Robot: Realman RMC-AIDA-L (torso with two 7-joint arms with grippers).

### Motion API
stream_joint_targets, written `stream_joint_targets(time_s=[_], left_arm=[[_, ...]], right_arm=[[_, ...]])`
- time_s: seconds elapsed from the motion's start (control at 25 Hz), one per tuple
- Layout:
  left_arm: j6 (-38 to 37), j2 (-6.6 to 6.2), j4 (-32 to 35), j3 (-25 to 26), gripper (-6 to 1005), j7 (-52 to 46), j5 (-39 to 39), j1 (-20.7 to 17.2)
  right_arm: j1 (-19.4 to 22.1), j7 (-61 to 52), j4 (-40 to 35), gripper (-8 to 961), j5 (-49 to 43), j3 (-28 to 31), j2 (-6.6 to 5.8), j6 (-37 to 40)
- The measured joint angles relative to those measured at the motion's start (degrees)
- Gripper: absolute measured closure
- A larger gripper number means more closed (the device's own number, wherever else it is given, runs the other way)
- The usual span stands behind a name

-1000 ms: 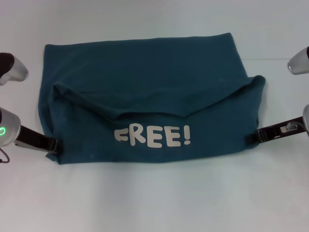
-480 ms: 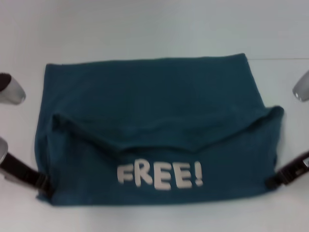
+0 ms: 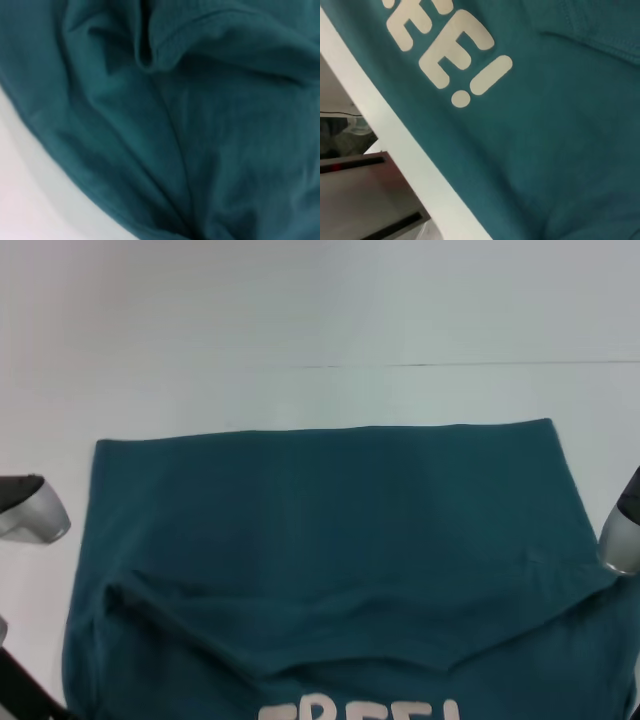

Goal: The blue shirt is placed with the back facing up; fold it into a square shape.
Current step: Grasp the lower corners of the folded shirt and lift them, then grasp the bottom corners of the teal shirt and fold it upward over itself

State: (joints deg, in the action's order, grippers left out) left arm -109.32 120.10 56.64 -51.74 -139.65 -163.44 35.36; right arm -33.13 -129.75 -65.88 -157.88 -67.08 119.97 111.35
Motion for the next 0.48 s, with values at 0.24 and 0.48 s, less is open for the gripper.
stream_joint_targets(time_s=[0.24, 0.48], left_arm=[[-5.5, 0.53, -0.2, 0.9, 946, 0.6, 1.1, -0.9], [-8.6, 1.22, 0.3, 3.6, 946, 1.5, 5.5, -0.6]], right_arm=[[0.7, -0.1, -1.8, 887, 0.2, 0.1, -0.01, 1.7], [0.8, 0.5, -3.9, 888, 1.2, 1.2, -0.34, 2.5]])
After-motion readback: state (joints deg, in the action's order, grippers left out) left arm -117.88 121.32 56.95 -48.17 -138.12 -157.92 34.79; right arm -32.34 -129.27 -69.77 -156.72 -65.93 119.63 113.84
